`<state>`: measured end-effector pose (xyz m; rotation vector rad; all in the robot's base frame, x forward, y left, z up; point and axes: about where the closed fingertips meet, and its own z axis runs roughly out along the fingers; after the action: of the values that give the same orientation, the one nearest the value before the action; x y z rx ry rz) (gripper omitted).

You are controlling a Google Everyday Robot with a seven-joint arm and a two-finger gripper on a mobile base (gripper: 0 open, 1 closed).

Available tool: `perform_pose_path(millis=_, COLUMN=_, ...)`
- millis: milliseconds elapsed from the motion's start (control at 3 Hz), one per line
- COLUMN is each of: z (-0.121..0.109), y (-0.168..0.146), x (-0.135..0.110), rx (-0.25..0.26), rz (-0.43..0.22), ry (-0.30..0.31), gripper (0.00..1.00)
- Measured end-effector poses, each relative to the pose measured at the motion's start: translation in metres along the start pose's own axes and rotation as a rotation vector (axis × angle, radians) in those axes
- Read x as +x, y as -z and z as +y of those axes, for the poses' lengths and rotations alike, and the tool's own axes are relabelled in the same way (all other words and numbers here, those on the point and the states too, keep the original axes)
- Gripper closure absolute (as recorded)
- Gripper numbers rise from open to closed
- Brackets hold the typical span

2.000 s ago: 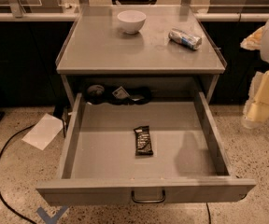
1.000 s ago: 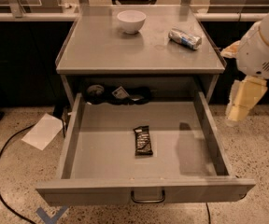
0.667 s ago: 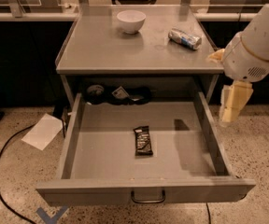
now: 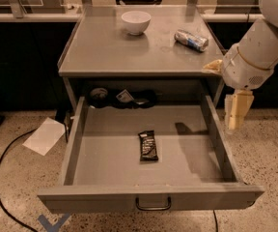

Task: Pick rxbar chocolate from top drawer and place on counter

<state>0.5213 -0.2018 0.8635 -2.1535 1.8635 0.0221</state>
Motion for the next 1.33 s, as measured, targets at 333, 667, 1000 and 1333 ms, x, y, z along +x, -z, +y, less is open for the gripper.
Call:
perform_pose_path(millis=333, z=0.000, y=0.000, x=0.000, rx=0.000, rz=0.000, ry=0.000, gripper=0.00)
perform_pose_path(millis=667, z=-0.003, y=-0.007, x=-0.017, rx=0.024, rz=-0.023, ry=0.101, gripper=0.00)
perform_pose_path(millis=1000, z=-0.005, y=-0.015, x=-0.042, rx=0.045, rz=-0.065, ry=0.262, gripper=0.00)
perform_pose_path(millis=1333, z=-0.005, y=-0.024, x=-0.067, rx=0.059, rz=-0.108, ry=0.451, gripper=0.00)
